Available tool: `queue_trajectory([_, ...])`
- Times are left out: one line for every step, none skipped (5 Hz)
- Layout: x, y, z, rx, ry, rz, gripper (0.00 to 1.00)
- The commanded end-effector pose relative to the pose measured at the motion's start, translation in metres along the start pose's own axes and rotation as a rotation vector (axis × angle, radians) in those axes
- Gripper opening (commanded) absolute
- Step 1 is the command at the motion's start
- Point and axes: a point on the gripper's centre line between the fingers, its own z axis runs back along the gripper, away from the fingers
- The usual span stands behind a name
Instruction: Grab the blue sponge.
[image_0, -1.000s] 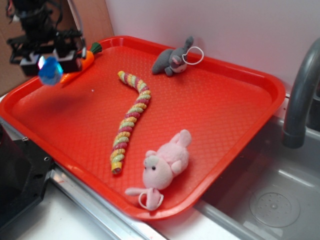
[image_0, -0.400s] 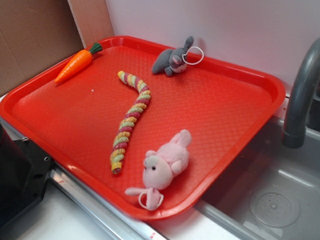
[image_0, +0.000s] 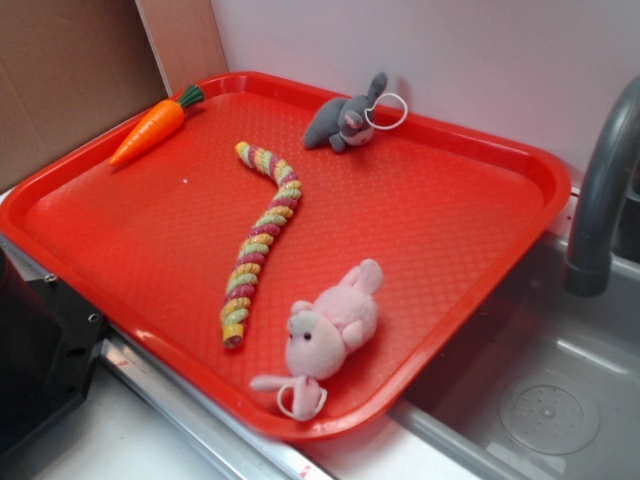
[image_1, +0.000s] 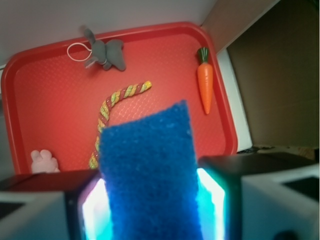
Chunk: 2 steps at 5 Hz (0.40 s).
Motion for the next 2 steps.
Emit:
queue_trajectory([-0.018,0.010,0.000,-0.014,-0.096,-0.081,0.00])
queue_trajectory([0.023,-0.008,-0.035,0.007,-0.095,-0.078,0.00])
